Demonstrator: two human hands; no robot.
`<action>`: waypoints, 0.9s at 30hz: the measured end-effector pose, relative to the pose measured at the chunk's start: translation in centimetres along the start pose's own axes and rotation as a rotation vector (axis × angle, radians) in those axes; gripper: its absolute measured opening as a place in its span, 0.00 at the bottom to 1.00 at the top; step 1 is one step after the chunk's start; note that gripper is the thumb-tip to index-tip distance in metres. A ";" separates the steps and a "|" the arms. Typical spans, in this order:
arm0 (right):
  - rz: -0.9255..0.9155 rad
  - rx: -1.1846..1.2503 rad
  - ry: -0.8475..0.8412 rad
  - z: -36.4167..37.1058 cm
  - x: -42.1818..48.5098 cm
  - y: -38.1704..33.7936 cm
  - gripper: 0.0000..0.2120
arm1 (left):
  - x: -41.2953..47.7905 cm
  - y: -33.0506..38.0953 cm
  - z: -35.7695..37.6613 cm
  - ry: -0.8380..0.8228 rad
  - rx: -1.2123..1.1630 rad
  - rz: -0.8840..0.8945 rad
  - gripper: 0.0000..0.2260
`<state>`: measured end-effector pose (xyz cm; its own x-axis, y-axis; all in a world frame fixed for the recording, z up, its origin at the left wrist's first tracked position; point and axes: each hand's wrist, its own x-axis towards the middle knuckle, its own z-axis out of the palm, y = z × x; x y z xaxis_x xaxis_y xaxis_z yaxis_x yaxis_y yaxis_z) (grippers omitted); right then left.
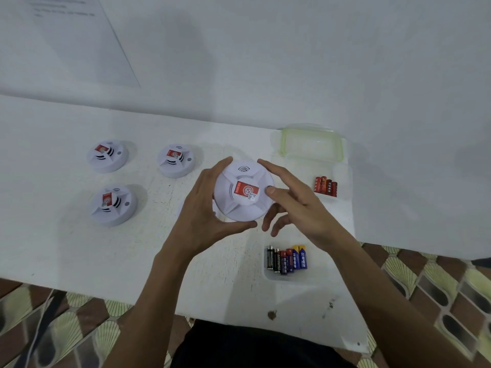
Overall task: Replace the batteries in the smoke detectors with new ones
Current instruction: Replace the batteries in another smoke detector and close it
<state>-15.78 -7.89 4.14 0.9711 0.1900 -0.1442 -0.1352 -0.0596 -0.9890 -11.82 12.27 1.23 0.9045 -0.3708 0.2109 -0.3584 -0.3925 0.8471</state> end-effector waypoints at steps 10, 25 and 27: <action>-0.062 0.042 0.086 0.4 0.0 1.0 0.21 | -0.1 0.5 0.1 -0.056 0.068 -0.099 0.49; -0.046 0.083 0.104 0.6 -0.2 1.5 0.21 | 0.0 0.4 0.2 -0.082 0.109 -0.087 0.51; -0.045 0.085 0.106 0.6 -0.2 1.5 0.21 | 0.0 0.5 0.1 -0.083 0.111 -0.080 0.50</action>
<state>-16.29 -7.44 2.69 0.9913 0.0860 -0.0999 -0.1029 0.0308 -0.9942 -12.00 11.97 1.56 0.9105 -0.4013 0.0997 -0.3135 -0.5127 0.7993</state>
